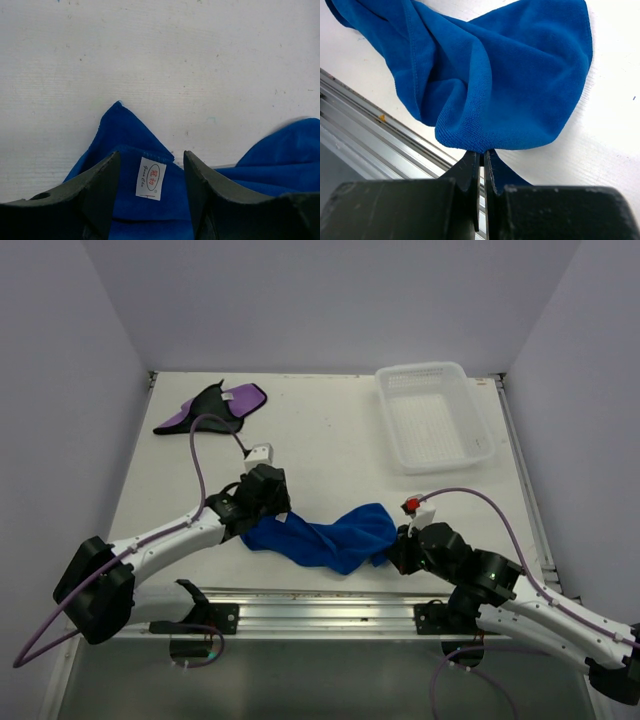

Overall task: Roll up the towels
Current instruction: Flatten the towel

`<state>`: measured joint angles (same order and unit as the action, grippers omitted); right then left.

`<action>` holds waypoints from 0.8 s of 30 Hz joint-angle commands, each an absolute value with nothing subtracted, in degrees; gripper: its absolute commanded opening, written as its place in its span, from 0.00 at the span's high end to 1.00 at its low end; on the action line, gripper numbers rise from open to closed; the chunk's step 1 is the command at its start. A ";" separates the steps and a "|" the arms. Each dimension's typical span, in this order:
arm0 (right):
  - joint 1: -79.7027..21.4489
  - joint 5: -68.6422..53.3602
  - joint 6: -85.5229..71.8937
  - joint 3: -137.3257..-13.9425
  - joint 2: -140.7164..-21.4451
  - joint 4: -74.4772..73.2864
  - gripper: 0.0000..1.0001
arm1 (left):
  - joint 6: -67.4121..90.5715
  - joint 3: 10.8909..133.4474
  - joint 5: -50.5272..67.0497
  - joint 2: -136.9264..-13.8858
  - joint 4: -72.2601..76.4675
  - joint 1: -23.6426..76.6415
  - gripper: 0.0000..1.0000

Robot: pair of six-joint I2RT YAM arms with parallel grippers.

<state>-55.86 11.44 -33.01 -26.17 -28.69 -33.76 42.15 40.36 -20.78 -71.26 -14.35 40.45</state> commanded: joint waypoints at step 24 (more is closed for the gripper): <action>-55.99 14.06 -34.19 -26.01 -26.81 -33.31 1.00 | 36.12 23.56 -6.07 -62.41 10.45 27.07 0.33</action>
